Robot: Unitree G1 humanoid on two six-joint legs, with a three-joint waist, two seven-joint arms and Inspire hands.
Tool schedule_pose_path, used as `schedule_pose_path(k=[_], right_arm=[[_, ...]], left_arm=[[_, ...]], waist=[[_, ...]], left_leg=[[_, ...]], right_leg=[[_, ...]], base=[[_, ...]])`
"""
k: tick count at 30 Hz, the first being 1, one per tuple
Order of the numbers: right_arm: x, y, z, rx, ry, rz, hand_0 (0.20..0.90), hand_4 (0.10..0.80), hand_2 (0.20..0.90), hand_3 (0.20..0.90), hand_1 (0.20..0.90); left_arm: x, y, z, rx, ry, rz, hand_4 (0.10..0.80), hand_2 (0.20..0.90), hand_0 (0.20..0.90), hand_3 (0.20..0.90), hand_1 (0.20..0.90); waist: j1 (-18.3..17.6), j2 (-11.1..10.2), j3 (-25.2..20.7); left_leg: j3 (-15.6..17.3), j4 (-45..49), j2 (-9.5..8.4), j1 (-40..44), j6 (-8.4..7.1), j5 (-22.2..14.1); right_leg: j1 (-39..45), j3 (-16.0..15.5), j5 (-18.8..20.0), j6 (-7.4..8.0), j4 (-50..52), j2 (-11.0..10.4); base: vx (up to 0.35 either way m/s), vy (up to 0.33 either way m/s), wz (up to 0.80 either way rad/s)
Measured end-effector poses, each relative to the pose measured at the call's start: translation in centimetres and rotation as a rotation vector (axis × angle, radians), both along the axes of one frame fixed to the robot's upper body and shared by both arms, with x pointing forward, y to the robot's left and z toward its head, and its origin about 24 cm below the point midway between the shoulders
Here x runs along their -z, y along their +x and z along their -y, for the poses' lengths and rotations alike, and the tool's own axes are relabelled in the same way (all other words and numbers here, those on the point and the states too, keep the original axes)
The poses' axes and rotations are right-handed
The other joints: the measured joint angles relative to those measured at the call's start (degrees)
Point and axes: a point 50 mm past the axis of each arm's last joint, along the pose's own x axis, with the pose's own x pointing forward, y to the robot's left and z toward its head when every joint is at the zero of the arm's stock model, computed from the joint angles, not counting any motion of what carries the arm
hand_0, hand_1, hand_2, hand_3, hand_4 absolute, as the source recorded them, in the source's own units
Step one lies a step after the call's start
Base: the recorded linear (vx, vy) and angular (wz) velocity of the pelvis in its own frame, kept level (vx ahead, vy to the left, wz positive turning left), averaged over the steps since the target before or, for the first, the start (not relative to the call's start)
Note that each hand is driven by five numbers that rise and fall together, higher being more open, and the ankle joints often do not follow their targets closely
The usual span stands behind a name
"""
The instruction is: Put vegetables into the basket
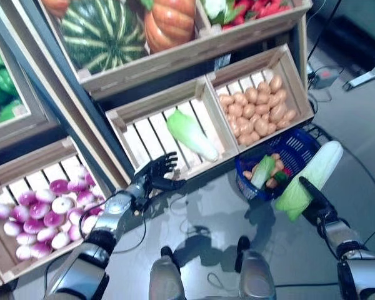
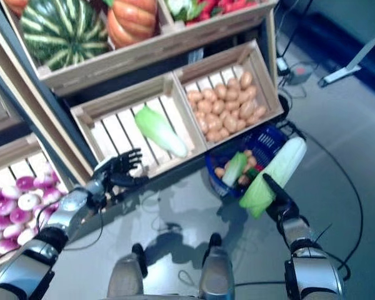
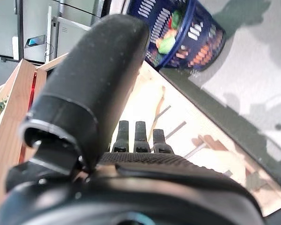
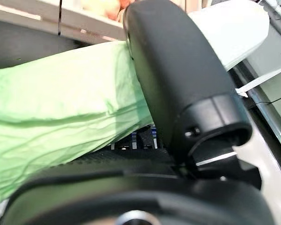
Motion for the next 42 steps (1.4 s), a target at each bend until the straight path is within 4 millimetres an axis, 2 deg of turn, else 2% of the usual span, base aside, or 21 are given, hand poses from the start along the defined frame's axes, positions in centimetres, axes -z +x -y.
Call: schedule_pose_path(k=[2, 5, 8, 12, 17, 18, 19, 20, 23, 27, 36, 42], right_arm=[[-1.5, 1.1, 0.4, -0.002, -0.021, 0.041, 0.300, 0.400, 0.300, 0.300, 0.300], [-2.9, 1.9, 0.8, -0.002, -0.037, 0.075, 0.300, 0.400, 0.300, 0.300, 0.300], [-3.7, 2.1, 1.5, 0.003, -0.060, 0.087, 0.300, 0.400, 0.300, 0.300, 0.300], [-4.4, 2.0, 2.3, 0.009, -0.083, 0.090, 0.300, 0.400, 0.300, 0.300, 0.300], [-5.4, 2.2, 2.9, 0.009, -0.095, 0.104, 0.300, 0.400, 0.300, 0.300, 0.300], [-5.7, 2.3, 3.1, 0.012, -0.101, 0.109, 0.653, 0.635, 0.653, 0.653, 0.653], [-5.9, 2.3, 3.3, 0.013, -0.104, 0.111, 0.867, 0.778, 0.867, 0.867, 0.867], [-6.3, 2.4, 3.5, 0.015, -0.110, 0.118, 0.900, 0.800, 0.900, 0.900, 0.900], [-7.7, 2.7, 4.2, 0.024, -0.131, 0.146, 0.900, 0.800, 0.900, 0.900, 0.900], [-10.2, 3.4, 5.1, 0.039, -0.164, 0.200, 0.900, 0.800, 0.900, 0.900, 0.900], [-12.2, 4.2, 5.2, 0.041, -0.174, 0.248, 0.900, 0.800, 0.900, 0.900, 0.900], [-13.9, 4.9, 5.3, 0.037, -0.183, 0.291, 0.900, 0.800, 0.900, 0.900, 0.900]], left_arm=[[-2.8, 1.1, 0.1, -0.019, 0.067, 0.135, 0.800, 0.900, 0.900, 0.900, 0.900], [-6.0, 1.8, -0.3, -0.053, 0.194, 0.283, 0.800, 0.900, 0.900, 0.900, 0.900], [-8.1, 1.8, -0.3, -0.066, 0.306, 0.397, 0.800, 0.900, 0.900, 0.900, 0.900], [-9.8, 1.9, 0.4, -0.060, 0.414, 0.500, 0.800, 0.900, 0.900, 0.900, 0.900], [-11.4, 1.8, 1.2, -0.048, 0.416, 0.585, 0.800, 0.900, 0.900, 0.900, 0.900], [-11.8, 1.8, 1.3, -0.045, 0.412, 0.603, 0.800, 0.900, 0.900, 0.900, 0.900], [-12.0, 1.8, 1.4, -0.044, 0.411, 0.611, 0.800, 0.900, 0.900, 0.900, 0.900], [-12.4, 1.7, 1.5, -0.040, 0.409, 0.628, 0.800, 0.900, 0.900, 0.900, 0.900], [-13.2, 1.6, 1.6, -0.046, 0.424, 0.674, 0.800, 0.900, 0.900, 0.900, 0.900], [-14.3, 1.7, 2.0, -0.020, 0.532, 0.738, 0.800, 0.900, 0.900, 0.900, 0.900], [-16.9, 2.0, 2.1, -0.046, 0.593, 0.834, 0.800, 0.900, 0.900, 0.900, 0.900], [-16.5, 2.0, 2.0, -0.032, 0.650, 0.831, 0.800, 0.900, 0.900, 0.900, 0.900]], waist=[[0.19, 0.32, 2.53], [0.18, 0.59, 4.61], [0.30, 0.64, 5.40], [0.26, 0.51, 5.77], [0.12, 0.45, 5.91], [0.04, 0.53, 5.96], [-0.02, 0.57, 5.98], [-0.05, 0.70, 6.05], [-0.15, 0.94, 6.18], [-0.33, 1.26, 6.34], [-0.34, 1.27, 6.34], [-0.35, 1.27, 6.34]], left_leg=[[-1.03, 5.99, 0.39, -4.35, 0.46, -1.92], [-2.34, 11.41, 0.33, -9.56, 0.65, -3.20], [-3.64, 17.37, 0.17, -13.82, 0.48, -5.51], [-5.30, 24.81, 0.39, -17.52, 0.36, -9.01], [-6.67, 30.82, 0.91, -21.39, -0.21, -11.58], [-6.83, 31.83, 0.91, -22.36, -0.38, -11.94], [-7.05, 32.25, 0.91, -22.76, -0.51, -12.07], [-7.50, 33.31, 0.91, -23.59, -0.87, -12.40], [-8.30, 35.48, 0.93, -25.56, -1.28, -13.17], [-9.14, 37.13, 0.96, -27.44, -1.70, -13.51], [-9.21, 37.49, 1.66, -28.53, -1.82, -13.87], [-9.23, 37.52, 2.06, -28.52, -2.01, -14.14]], right_leg=[[-4.38, 0.14, -2.25, -0.10, 6.68, -1.91], [-9.47, 0.37, -4.53, -0.51, 13.25, -3.54], [-14.15, 1.58, -7.60, -0.76, 20.35, -5.00], [-18.41, 3.29, -11.86, -0.71, 28.97, -6.86], [-22.55, 4.73, -15.22, -1.13, 35.94, -7.55], [-23.54, 4.91, -16.01, -1.33, 37.31, -7.90], [-23.92, 4.94, -16.31, -1.38, 37.93, -7.99], [-24.79, 5.05, -17.05, -1.60, 39.30, -8.09], [-26.96, 5.43, -18.61, -2.03, 42.38, -8.46], [-29.17, 5.96, -19.70, -2.41, 44.84, -8.82], [-30.16, 5.87, -19.66, -2.36, 44.67, -8.21], [-30.17, 5.76, -19.55, -2.11, 44.54, -7.86]], base=[[-0.094, -0.046, 0.10], [-0.073, -0.047, 0.15], [-0.022, -0.030, 0.10], [0.032, -0.035, 0.06], [0.000, -0.044, 0.02], [-0.006, -0.023, 0.07], [-0.012, -0.031, 0.07], [-0.013, -0.019, 0.06], [-0.021, -0.017, 0.05], [-0.014, 0.006, 0.03], [0.001, -0.005, -0.02], [0.001, -0.007, -0.02]])
